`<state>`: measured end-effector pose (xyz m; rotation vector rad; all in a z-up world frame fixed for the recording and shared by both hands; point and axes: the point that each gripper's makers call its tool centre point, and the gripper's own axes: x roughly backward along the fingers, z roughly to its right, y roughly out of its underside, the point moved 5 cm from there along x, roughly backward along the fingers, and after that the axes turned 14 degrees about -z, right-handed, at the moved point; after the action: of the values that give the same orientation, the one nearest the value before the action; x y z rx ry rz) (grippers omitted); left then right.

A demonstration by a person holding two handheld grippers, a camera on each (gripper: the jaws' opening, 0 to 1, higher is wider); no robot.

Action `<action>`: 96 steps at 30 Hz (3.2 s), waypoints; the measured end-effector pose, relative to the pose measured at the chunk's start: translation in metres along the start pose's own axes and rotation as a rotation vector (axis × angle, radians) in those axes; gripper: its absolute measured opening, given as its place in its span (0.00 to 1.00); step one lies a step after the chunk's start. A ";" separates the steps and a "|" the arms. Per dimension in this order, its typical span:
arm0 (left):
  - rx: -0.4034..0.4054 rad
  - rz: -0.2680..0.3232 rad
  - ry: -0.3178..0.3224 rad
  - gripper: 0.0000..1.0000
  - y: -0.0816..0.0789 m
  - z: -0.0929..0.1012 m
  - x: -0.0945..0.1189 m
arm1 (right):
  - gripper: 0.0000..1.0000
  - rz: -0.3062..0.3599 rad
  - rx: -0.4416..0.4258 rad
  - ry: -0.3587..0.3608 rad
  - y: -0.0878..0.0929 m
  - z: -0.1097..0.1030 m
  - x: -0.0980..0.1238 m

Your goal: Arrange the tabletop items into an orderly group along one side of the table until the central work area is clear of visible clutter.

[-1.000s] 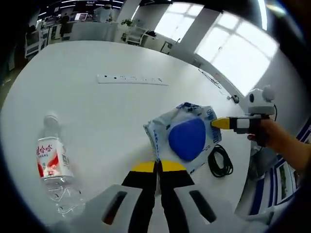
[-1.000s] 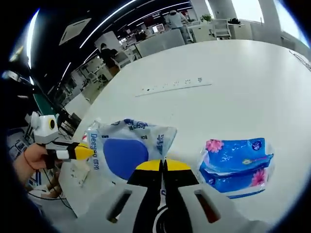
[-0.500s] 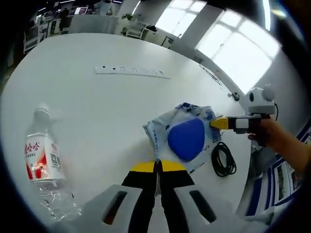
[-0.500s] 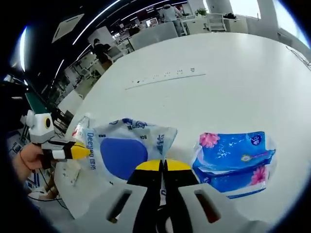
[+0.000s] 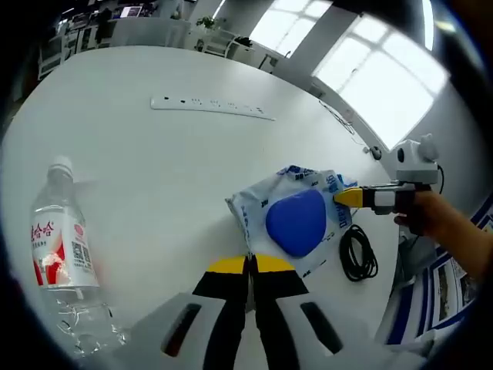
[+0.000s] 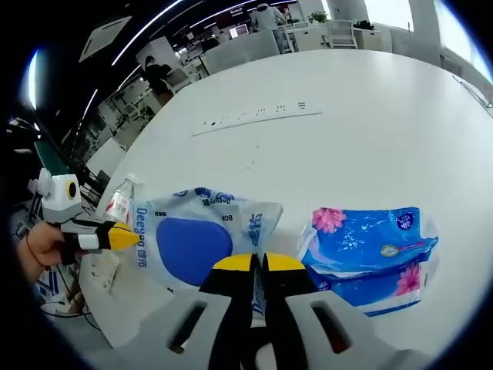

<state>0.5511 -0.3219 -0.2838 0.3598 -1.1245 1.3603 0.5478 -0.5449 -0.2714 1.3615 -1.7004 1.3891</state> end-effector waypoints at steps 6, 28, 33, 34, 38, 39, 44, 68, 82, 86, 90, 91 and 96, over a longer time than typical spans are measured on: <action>0.008 0.004 0.008 0.00 0.000 -0.001 -0.002 | 0.08 0.004 0.005 0.003 0.000 -0.002 0.000; 0.039 0.012 0.020 0.00 0.002 -0.005 -0.005 | 0.25 0.010 0.032 0.029 -0.003 -0.009 0.003; 0.043 0.012 0.023 0.00 0.002 -0.006 -0.006 | 0.25 0.019 0.042 0.036 -0.005 -0.011 0.006; 0.045 0.014 0.025 0.00 0.002 -0.006 -0.006 | 0.25 0.019 0.047 0.038 -0.005 -0.011 0.007; 0.042 0.012 0.023 0.00 0.002 -0.006 -0.006 | 0.26 0.018 0.061 0.051 -0.005 -0.010 0.008; 0.043 0.012 0.023 0.00 0.001 -0.006 -0.007 | 0.27 0.019 0.058 0.047 -0.006 -0.010 0.008; 0.010 0.008 0.010 0.00 0.001 -0.008 -0.008 | 0.26 0.021 0.063 0.047 -0.006 -0.010 0.010; -0.018 0.022 0.003 0.11 -0.004 -0.008 -0.012 | 0.26 0.035 0.073 0.026 -0.007 -0.017 0.013; -0.046 0.040 -0.005 0.20 -0.008 -0.004 -0.011 | 0.26 0.047 0.072 0.019 -0.007 -0.018 0.016; -0.059 0.050 -0.010 0.23 -0.009 -0.002 -0.008 | 0.27 0.050 0.076 0.014 -0.008 -0.019 0.017; -0.066 0.058 -0.015 0.27 -0.010 -0.001 -0.005 | 0.27 0.051 0.080 0.010 -0.008 -0.021 0.018; -0.067 0.061 -0.016 0.28 -0.010 -0.001 -0.004 | 0.27 0.052 0.080 0.009 -0.008 -0.021 0.018; -0.079 0.069 -0.022 0.31 -0.009 0.000 0.002 | 0.28 0.055 0.087 0.003 -0.008 -0.024 0.020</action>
<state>0.5586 -0.3230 -0.2788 0.2809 -1.2148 1.3708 0.5439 -0.5294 -0.2434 1.3674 -1.7051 1.5111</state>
